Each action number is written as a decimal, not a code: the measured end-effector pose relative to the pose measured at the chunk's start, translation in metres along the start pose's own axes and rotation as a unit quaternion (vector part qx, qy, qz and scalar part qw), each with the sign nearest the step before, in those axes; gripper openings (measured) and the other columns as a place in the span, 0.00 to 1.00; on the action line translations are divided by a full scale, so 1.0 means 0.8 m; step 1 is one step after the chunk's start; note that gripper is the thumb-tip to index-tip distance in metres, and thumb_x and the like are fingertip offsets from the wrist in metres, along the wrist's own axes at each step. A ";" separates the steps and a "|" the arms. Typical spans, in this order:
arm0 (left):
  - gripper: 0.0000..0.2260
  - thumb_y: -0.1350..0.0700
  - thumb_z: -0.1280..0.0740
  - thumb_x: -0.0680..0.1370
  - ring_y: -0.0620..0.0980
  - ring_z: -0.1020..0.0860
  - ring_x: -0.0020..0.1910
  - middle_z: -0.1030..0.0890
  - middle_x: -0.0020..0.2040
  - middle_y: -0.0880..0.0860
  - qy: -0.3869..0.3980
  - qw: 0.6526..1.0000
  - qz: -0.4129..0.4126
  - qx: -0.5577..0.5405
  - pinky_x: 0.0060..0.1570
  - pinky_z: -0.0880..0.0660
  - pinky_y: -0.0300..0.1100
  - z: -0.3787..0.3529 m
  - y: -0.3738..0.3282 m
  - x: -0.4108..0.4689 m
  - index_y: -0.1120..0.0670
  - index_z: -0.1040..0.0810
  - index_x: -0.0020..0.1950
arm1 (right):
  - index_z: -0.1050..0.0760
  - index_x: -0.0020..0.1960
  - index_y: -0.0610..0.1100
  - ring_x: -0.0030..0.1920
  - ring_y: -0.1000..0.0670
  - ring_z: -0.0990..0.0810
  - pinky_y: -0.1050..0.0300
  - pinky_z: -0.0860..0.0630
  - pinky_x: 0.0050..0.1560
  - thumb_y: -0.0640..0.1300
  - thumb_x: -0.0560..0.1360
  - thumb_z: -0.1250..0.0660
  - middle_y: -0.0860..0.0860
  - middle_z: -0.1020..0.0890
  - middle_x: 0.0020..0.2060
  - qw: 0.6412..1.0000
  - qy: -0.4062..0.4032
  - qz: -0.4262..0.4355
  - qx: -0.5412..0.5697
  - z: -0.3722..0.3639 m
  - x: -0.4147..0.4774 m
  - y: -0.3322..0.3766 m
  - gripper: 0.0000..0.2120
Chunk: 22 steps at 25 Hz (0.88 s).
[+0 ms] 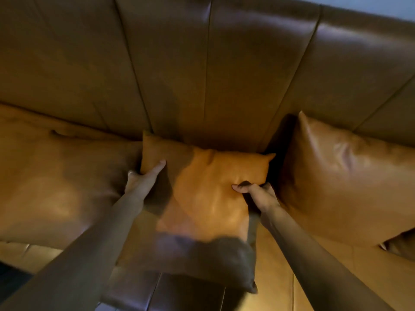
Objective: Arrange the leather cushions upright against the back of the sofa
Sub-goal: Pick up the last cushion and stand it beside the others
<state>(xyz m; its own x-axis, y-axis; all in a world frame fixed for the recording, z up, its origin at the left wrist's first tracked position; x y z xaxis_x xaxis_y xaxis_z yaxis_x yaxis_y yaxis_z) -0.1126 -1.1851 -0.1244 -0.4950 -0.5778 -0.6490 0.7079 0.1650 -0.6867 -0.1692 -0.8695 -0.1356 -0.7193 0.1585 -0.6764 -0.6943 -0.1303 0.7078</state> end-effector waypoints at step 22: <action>0.47 0.33 0.29 0.71 0.63 0.35 0.74 0.36 0.77 0.54 0.087 0.982 -0.080 -0.148 0.65 0.34 0.73 -0.011 -0.155 0.006 0.46 0.51 0.82 | 0.49 0.75 0.59 0.71 0.40 0.30 0.32 0.31 0.68 0.56 0.59 0.18 0.50 0.31 0.71 0.987 0.031 0.151 0.034 -0.023 -0.007 0.137 0.55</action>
<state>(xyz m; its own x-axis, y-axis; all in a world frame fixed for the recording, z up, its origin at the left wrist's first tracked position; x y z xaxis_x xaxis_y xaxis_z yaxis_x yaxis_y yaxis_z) -0.2072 -1.2015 -0.0455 -0.6852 -0.4735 -0.5534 0.4493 0.3232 -0.8329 -0.2416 -0.9028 -0.0583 -0.8950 0.0625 -0.4417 -0.4459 -0.0959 0.8899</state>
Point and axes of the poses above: each hand's wrist, its own x-axis towards the middle knuckle, its own z-axis out of the back of the hand, y = z × x, the point moved 5 cm from there along x, towards the middle knuckle
